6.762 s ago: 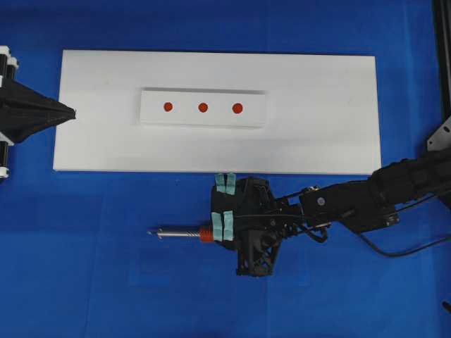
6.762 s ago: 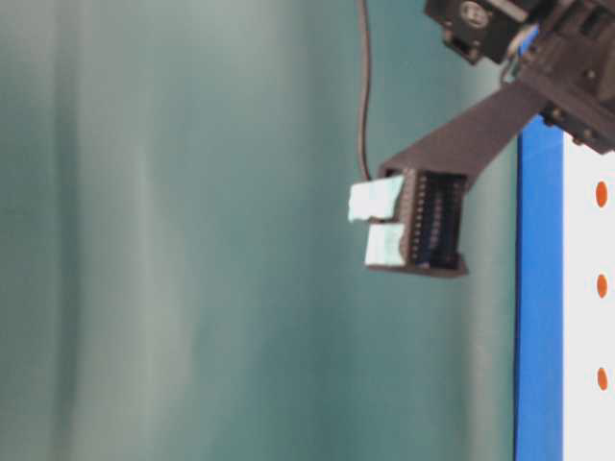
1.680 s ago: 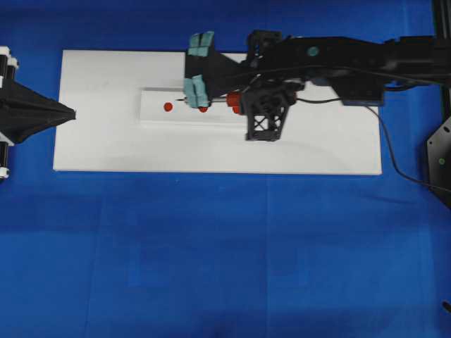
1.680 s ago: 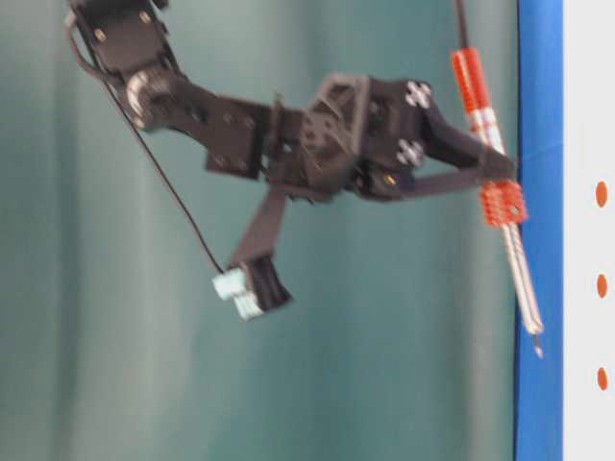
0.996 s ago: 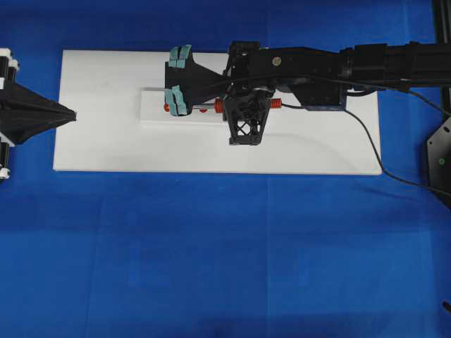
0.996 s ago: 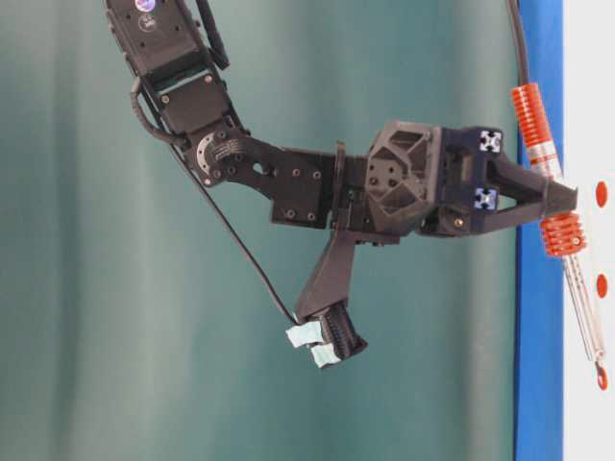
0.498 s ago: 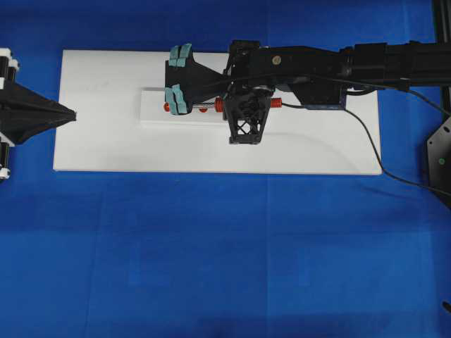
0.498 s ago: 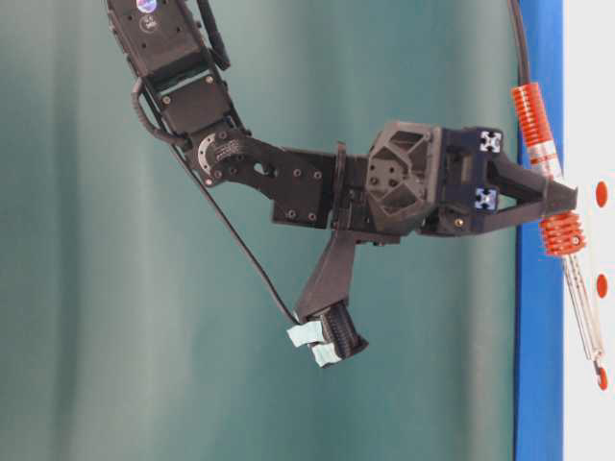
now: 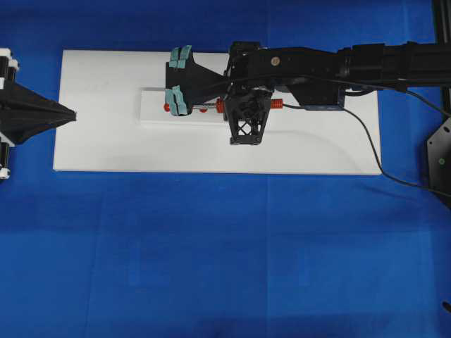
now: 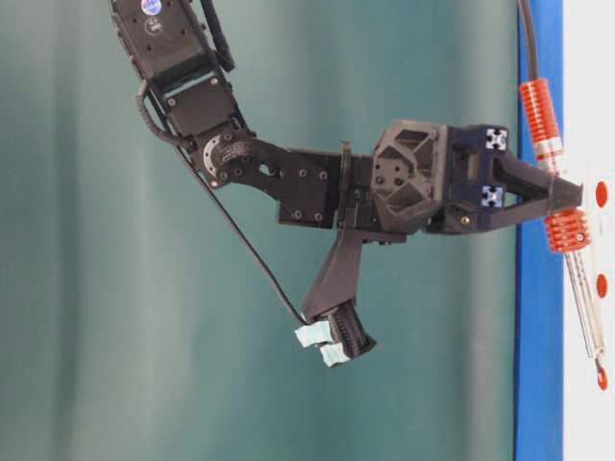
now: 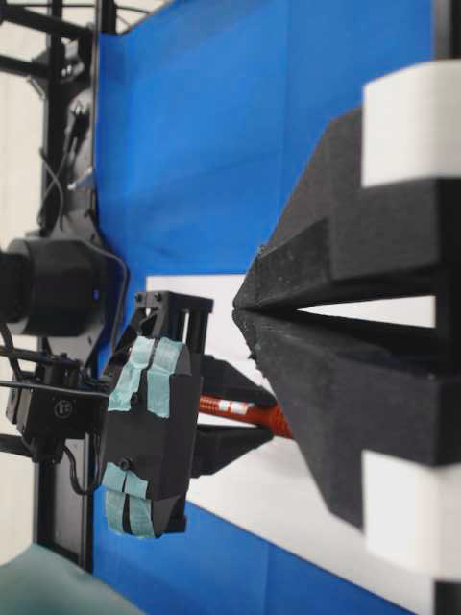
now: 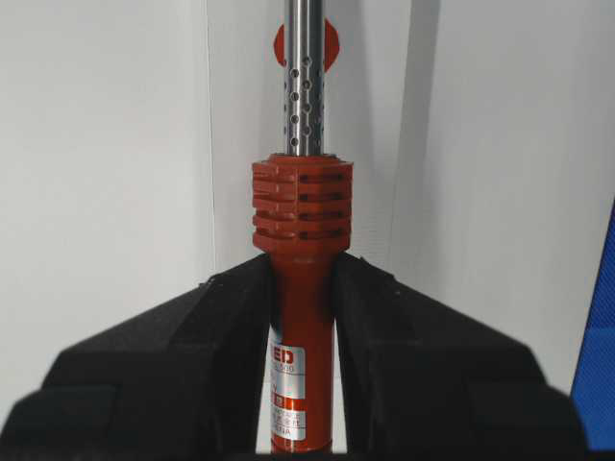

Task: Touch the tip of the soldering iron to the mark.
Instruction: 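Lower the iron tip onto the left red dot, then raise the iron tip off the dot with the right gripper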

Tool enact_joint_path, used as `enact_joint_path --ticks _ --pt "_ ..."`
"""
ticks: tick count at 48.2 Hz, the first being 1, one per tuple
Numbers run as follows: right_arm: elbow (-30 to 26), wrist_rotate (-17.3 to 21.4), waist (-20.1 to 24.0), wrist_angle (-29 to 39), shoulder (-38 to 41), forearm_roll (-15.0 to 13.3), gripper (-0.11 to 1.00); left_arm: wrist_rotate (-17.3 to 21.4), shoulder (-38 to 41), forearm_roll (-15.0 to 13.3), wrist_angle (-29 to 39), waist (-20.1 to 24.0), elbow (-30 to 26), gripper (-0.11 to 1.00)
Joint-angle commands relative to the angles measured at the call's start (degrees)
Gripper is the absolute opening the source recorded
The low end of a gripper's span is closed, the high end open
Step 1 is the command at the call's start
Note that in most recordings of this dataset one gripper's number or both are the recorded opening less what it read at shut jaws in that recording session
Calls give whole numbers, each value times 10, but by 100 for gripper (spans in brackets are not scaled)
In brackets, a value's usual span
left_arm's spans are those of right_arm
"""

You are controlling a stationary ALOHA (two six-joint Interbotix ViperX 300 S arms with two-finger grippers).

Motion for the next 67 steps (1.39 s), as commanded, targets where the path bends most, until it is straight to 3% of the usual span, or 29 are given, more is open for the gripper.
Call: enact_joint_path --ticks 1,38,67 --pt "-13 -1 -1 1 -11 0 6 0 3 1 -3 0 -6 0" --pt "-17 0 -2 1 -16 -3 6 0 3 1 0 1 -6 0" --pt "-54 1 -3 83 -133 -38 6 0 3 1 0 0 -6 0"
